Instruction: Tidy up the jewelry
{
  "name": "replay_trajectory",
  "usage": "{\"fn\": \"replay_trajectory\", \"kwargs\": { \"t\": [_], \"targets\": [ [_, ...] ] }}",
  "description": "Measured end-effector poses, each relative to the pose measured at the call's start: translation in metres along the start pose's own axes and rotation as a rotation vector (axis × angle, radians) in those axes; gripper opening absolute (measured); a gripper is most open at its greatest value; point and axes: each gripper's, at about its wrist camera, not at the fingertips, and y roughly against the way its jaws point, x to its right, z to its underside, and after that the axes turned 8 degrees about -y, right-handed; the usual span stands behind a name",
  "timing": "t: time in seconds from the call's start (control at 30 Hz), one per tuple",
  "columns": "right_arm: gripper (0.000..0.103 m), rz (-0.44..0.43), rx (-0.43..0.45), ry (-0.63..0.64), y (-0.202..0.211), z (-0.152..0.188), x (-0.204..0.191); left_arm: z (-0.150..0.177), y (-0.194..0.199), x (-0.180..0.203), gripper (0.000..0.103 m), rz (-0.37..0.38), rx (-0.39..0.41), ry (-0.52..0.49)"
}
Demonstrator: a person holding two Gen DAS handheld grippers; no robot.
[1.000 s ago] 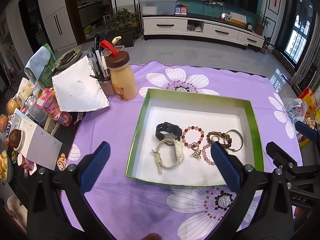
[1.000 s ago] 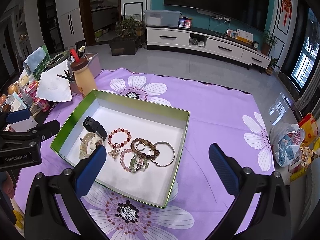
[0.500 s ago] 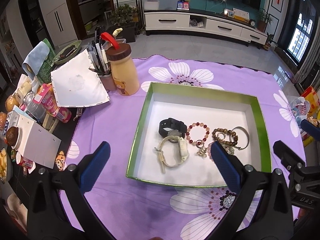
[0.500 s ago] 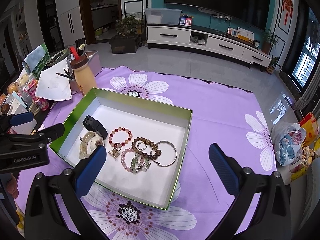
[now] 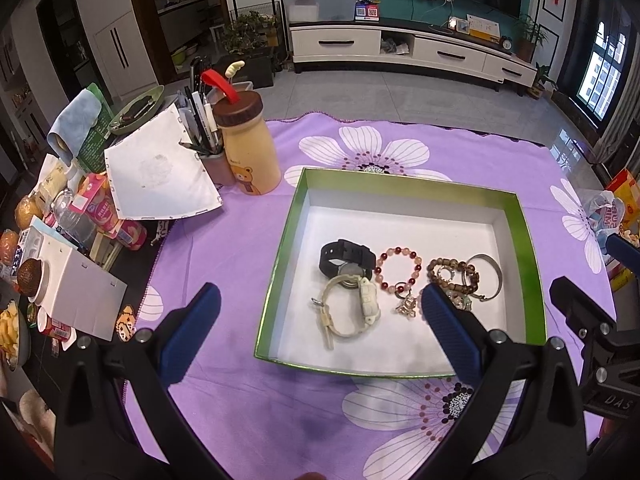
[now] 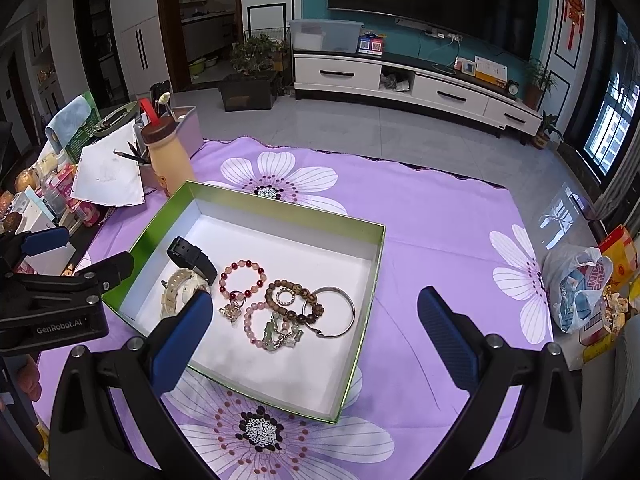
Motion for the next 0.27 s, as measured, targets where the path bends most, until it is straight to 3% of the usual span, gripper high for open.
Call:
{"fn": "replay_trajectory", "kwargs": {
  "t": [0.27],
  "targets": [
    [0.102, -0.003, 0.005, -0.001, 0.0045, -0.0019, -0.0004, 0.0012, 0.0004, -0.0024, 0.101, -0.011, -0.009, 0.012]
  ]
}}
